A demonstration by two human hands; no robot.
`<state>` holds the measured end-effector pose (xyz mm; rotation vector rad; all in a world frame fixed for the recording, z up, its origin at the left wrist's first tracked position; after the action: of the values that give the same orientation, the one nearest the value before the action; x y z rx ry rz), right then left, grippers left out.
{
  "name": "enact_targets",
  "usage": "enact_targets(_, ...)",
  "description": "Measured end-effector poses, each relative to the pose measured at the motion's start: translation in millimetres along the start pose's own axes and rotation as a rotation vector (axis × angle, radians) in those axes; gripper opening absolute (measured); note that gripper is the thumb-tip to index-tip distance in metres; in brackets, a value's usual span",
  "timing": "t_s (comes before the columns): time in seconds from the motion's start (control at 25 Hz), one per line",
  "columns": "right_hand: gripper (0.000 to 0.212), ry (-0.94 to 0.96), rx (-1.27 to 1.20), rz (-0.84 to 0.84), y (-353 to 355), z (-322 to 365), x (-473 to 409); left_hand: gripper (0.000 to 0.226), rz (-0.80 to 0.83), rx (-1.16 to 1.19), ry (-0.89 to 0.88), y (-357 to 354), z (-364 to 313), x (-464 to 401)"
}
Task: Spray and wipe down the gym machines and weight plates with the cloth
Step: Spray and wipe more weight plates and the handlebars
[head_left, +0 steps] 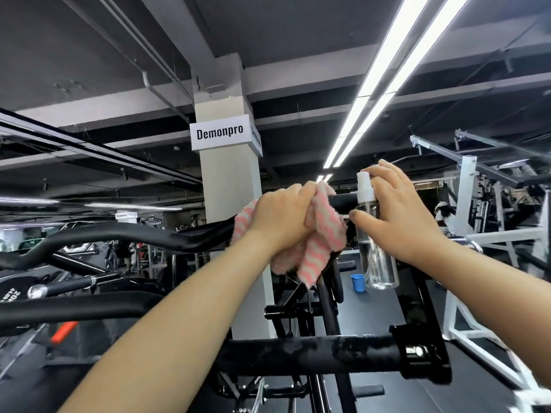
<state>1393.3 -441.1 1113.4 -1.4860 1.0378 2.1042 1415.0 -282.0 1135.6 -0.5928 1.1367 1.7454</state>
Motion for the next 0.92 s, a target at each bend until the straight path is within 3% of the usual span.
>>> enact_targets(0.08, 0.031, -0.005, -0.010, 0.003, -1, -1, -1, 0.029, -0.087, -0.017, 0.012, 6, -3, 3)
enact_targets(0.24, 0.030, -0.001, -0.029, -0.013, -2, -3, -3, 0.033, -0.024, 0.110, 0.117, 10, 0, -4)
enact_targets(0.48, 0.038, 0.016, -0.045, -0.012, -5, -3, -1, 0.040, 0.056, 0.514, 0.612, 5, 31, -21)
enact_targets(0.64, 0.034, -0.005, -0.044, -0.010, -1, -6, -4, 0.031, -0.265, 1.072, 0.864, 15, 49, -14)
enact_targets(0.72, 0.030, -0.016, -0.053, 0.006, -3, -7, -5, 0.032, -0.381, 1.332, 0.887, 24, 54, 6)
enact_targets(0.8, 0.024, -0.023, -0.049, 0.040, -1, -2, -3, 0.035, -0.244, 1.351, 0.874, 25, 52, 33)
enact_targets(0.92, 0.018, -0.074, -0.134, 0.069, 13, 3, 6, 0.035, -0.071, 1.154, 0.942, 29, 58, 77)
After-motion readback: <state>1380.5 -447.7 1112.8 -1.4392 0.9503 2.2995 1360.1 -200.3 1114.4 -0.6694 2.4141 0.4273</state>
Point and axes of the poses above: each hand's wrist, its own x-axis away from the middle knuckle, its own y-axis out of the back of the hand, z = x × y, the point moved 5 cm from there along -x, towards the middle knuckle, and after that the axes turned 4 degrees about -y, right-handed, at the moved point
